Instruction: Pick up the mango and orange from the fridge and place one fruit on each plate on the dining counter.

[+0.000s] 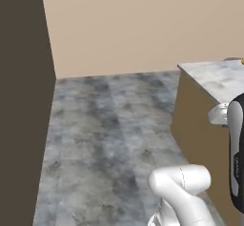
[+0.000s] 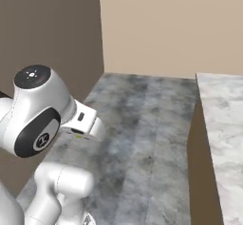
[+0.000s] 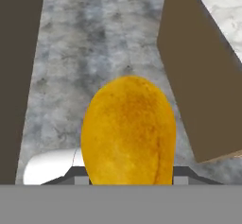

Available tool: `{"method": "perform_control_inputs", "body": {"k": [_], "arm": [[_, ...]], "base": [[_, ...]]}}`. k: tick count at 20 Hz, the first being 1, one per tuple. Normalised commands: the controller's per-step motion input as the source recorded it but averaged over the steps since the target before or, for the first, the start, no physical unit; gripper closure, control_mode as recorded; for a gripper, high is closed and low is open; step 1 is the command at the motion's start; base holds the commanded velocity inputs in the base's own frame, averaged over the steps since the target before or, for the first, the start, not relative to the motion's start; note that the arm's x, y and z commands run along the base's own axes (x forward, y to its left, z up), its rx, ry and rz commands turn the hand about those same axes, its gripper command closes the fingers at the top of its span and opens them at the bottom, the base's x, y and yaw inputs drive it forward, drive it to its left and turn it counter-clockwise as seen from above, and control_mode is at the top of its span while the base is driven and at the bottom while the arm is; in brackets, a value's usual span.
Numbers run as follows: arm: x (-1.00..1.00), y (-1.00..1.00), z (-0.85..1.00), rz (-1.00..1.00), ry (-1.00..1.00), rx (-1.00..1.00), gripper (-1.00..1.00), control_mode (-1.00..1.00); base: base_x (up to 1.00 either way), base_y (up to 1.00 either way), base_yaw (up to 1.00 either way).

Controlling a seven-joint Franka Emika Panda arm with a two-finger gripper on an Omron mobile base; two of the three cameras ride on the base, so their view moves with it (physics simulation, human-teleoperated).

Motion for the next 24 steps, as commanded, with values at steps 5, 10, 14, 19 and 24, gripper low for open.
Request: {"method": "perform_control_inputs", "body": {"k": [5, 10, 14, 19, 24], "arm": [[0.0, 0.0, 0.0, 0.0, 0.0, 0.0, 1.0, 1.0], [0.0, 0.0, 0.0, 0.0, 0.0, 0.0, 1.0, 1.0], [0.0, 0.0, 0.0, 0.0, 0.0, 0.0, 1.0, 1.0], [0.0, 0.0, 0.0, 0.0, 0.0, 0.0, 1.0, 1.0], [0.0, 0.0, 0.0, 0.0, 0.0, 0.0, 1.0, 1.0]], "base": [[1.0, 0.95, -0.46], [1.0, 0.77, -0.49], [1.0, 0.68, -0.46], [1.0, 0.81, -0.42], [1.0, 1.0, -0.42]]}}
